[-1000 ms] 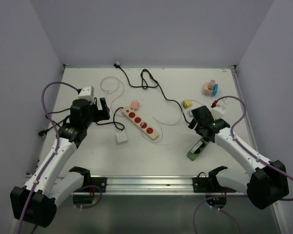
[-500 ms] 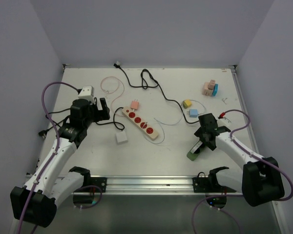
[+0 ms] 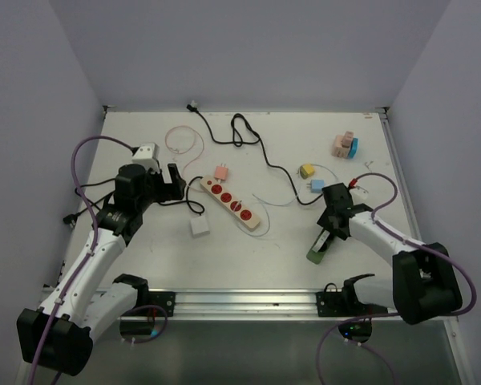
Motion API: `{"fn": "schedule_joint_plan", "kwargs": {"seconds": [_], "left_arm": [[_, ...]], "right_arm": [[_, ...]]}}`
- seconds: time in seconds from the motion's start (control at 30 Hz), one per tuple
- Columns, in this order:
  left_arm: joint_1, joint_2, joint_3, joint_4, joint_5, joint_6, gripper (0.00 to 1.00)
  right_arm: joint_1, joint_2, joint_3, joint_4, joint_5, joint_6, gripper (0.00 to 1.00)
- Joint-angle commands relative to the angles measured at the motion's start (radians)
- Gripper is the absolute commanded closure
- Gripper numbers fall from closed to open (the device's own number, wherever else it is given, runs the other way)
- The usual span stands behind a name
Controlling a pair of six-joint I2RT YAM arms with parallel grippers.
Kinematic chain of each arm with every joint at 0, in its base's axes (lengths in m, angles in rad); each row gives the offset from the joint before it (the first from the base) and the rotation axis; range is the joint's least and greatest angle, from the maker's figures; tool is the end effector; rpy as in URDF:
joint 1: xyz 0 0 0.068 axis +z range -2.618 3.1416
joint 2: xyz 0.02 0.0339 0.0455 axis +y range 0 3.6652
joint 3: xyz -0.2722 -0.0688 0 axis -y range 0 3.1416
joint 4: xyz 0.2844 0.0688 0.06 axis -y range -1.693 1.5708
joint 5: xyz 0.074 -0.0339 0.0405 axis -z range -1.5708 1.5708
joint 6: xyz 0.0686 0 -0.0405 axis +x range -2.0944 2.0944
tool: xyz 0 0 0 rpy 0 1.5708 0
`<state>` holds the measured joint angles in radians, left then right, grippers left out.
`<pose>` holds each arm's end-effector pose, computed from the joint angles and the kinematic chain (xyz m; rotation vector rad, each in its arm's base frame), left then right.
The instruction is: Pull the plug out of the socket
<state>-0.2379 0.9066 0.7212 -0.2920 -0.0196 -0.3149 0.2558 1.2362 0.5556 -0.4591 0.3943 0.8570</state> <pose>0.2622 -0.0622 0.2689 -0.0917 2.0617 -0.3233 0.2454 0.0369 0.1135 0.8682 2.4211 -0.1387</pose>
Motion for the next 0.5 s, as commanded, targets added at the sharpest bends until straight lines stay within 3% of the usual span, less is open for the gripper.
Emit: {"fn": "schedule_joint_plan", "kwargs": {"seconds": [0.0,0.2,0.47], "left_arm": [[0.002,-0.015,-0.011,0.082,0.084,0.03,0.01],[0.0,-0.008,-0.02,0.105,0.164,0.03,0.01],[0.002,0.024,-0.02,0.134,0.247,0.004,0.01]], "right_arm": [[0.078,0.063,0.104,0.169,-0.147,-0.159,0.86],[0.218,0.147,0.175,0.342,-0.337,-0.298,1.0],[0.322,0.157,0.228,0.453,-0.452,-0.487,1.0]]}}
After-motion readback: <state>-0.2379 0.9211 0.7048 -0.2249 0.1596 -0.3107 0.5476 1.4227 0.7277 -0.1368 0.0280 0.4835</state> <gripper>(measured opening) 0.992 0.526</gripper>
